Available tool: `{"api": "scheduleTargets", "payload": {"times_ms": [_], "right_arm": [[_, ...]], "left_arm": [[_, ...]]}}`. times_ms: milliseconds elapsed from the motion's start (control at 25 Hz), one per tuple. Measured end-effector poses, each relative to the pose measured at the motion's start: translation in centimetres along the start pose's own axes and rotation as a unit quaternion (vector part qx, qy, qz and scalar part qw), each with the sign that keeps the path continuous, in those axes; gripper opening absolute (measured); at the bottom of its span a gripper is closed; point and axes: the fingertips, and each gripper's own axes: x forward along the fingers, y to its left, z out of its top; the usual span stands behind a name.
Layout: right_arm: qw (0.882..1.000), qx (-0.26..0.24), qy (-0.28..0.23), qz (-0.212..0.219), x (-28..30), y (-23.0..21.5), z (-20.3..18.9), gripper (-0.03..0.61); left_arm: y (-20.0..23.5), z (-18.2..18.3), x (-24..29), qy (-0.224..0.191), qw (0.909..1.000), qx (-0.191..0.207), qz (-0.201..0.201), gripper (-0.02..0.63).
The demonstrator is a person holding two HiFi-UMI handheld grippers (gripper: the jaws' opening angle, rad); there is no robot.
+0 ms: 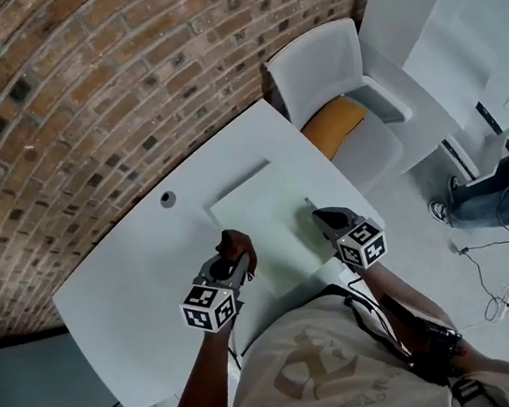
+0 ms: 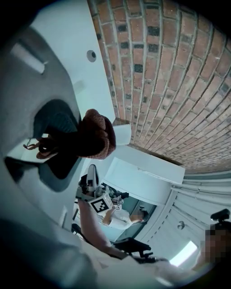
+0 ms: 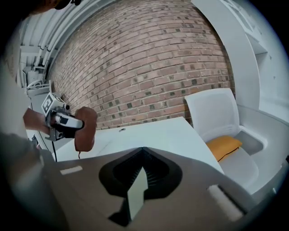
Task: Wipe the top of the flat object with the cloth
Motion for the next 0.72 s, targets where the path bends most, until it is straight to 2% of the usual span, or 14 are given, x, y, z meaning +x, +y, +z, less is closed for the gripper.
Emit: {"api": "scheduleTargets", "payload": {"times_ms": [160, 360, 560, 720], "right_arm": [[0.999, -0.004, 0.041, 0.006, 1.8, -2.1, -0.4, 0.009], [0.997, 0.002, 0.080, 0.017, 3.5, -3.7, -1.7, 0.064], [0.993, 0.035, 0.104, 0.040, 5.0, -4.4, -2.5, 0.119], [0.988, 0.057, 0.125, 0.065, 5.7, -4.4, -3.2, 0.138]], "left_arm": [[1.9, 1.9, 1.8, 0.002, 0.9998, -0.007, 0.018, 0.077], [3.4, 3.8, 4.2, 0.008, 0.9996, -0.007, 0.027, 0.077], [5.5, 6.0, 7.2, 0.015, 0.9993, 0.001, 0.033, 0.077], [7.2, 8.2, 9.7, 0.010, 0.9992, -0.008, 0.037, 0.077]]}}
